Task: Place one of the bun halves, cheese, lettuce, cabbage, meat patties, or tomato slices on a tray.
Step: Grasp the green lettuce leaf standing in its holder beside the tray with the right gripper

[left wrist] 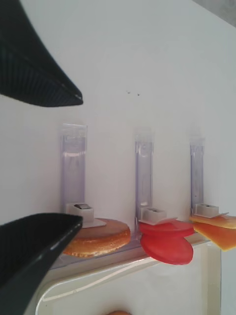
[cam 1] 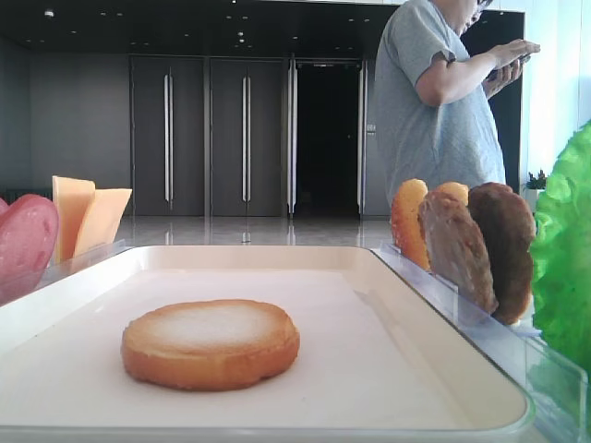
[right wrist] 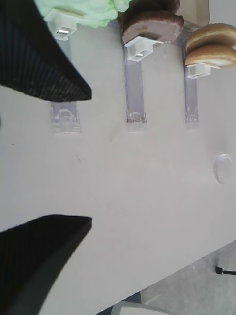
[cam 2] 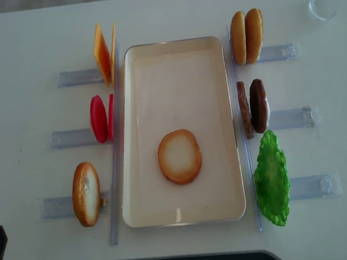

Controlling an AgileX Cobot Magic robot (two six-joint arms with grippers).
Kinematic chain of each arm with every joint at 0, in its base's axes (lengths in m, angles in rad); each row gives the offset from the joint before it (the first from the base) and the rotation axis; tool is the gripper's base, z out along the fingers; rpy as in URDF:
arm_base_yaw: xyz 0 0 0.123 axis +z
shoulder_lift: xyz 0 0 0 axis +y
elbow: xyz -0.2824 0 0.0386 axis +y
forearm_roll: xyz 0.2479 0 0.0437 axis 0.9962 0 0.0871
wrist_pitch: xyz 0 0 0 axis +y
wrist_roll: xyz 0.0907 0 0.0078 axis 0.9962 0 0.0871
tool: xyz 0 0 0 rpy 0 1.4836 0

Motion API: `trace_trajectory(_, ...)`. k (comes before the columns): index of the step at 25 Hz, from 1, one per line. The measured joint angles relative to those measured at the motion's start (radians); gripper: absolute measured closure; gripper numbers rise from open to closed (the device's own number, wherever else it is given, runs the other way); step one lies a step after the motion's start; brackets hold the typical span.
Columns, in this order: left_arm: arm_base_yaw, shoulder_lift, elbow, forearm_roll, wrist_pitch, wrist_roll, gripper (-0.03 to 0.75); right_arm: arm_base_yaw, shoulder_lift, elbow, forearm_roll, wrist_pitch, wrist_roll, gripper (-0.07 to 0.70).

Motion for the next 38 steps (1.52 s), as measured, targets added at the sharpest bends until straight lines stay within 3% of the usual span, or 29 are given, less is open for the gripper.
trace_trajectory(38,0.0,0.0,0.0,0.0,0.0,0.0,0.201,0.0,0.0,0.0,0.0,0.0,0.0,0.166)
